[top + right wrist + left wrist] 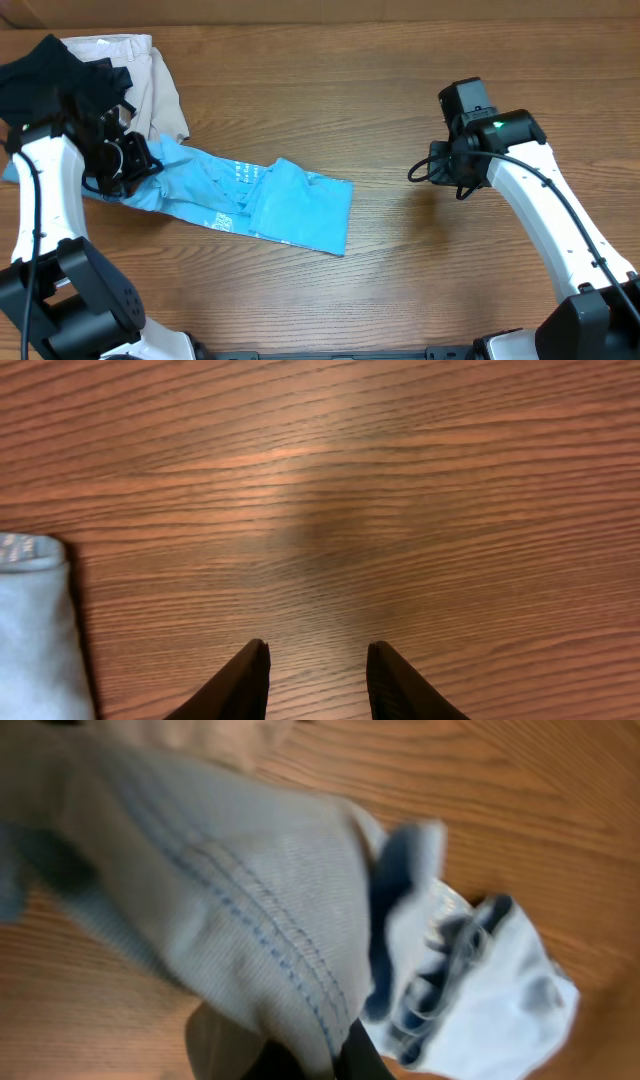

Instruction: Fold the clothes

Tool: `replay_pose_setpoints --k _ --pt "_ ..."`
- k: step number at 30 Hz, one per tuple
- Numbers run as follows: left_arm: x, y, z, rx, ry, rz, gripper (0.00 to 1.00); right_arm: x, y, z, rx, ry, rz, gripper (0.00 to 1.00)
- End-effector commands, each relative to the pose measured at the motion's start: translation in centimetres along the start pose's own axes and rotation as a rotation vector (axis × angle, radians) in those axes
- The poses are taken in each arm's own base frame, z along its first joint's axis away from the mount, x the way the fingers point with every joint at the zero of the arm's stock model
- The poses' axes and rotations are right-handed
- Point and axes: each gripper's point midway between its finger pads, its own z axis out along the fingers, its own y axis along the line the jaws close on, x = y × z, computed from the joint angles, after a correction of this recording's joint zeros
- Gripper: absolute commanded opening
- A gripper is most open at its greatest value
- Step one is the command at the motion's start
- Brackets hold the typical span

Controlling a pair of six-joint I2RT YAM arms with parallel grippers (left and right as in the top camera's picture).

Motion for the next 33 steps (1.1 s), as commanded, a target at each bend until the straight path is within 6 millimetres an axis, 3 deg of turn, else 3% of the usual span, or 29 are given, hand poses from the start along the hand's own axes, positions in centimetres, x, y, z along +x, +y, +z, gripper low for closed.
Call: replay_pose_setpoints --k 1,9,18,27,33 --pt "1.7 -4.0 0.7 0.010 0.080 0.071 0.05 -0.5 -0.3 -0.4 0.005 -0.019 0.011 0.35" --pt "7.1 -11.2 4.2 -0.098 0.217 0.269 0.05 0.0 -0.4 -0.4 0.009 0.000 0.009 0.35" --pt "9.6 -15.6 6.4 -0.245 0.148 0.296 0.06 0.7 -0.7 -0.4 0.020 0.030 0.002 0.35" --pt "11.3 -16.9 6.3 -0.241 0.174 0.224 0.04 0.7 -0.7 -0.4 0.020 0.030 0.003 0.35" --pt "10.1 -17.3 4.1 -0.283 0.125 0.175 0.04 0.7 -0.7 -0.4 0.020 0.030 0.002 0.35"
